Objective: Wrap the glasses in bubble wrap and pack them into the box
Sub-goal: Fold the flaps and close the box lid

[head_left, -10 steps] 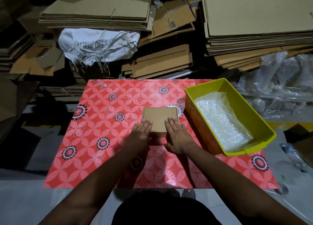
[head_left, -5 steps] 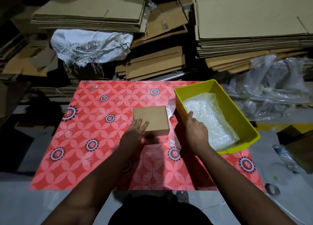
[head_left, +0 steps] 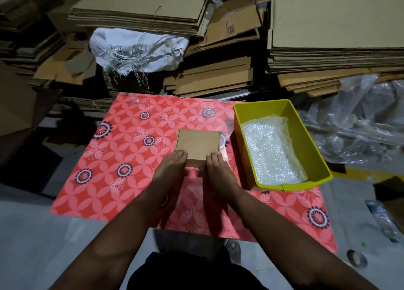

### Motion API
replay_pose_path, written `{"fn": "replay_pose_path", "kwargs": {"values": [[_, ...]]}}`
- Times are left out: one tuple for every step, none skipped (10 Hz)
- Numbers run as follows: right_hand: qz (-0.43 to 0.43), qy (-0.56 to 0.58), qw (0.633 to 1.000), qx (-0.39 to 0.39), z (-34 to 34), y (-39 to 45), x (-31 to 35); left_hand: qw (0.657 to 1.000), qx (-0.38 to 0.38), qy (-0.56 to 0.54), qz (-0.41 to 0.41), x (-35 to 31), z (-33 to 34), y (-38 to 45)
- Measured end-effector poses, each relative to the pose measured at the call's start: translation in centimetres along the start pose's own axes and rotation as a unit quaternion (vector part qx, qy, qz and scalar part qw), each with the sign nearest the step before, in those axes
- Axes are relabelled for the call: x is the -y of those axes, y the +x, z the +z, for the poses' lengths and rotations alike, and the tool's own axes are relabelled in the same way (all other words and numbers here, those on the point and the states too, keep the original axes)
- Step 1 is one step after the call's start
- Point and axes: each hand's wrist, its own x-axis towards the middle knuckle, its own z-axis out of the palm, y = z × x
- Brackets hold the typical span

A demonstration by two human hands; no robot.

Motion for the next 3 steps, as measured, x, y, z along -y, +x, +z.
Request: {"fn": "replay_pose_path", "kwargs": {"values": [[0.026, -0.002, 0.999, 0.036, -1.7, -0.2, 1.0, 0.999, 0.02, 0.013, -0.025, 0.1, -0.1, -1.0], [0.058, -0.021, 0.998, 0.025, -2.7, 0.3, 1.9, 0.995, 0.088, 0.027, -0.047, 0.4, -1.2, 0.0], [0.091, 0.013, 0.996, 0.005, -3.5, -0.1, 3.8, 0.996, 0.089, 0.014, -0.015, 0.3, -3.8, -0.9]]}}
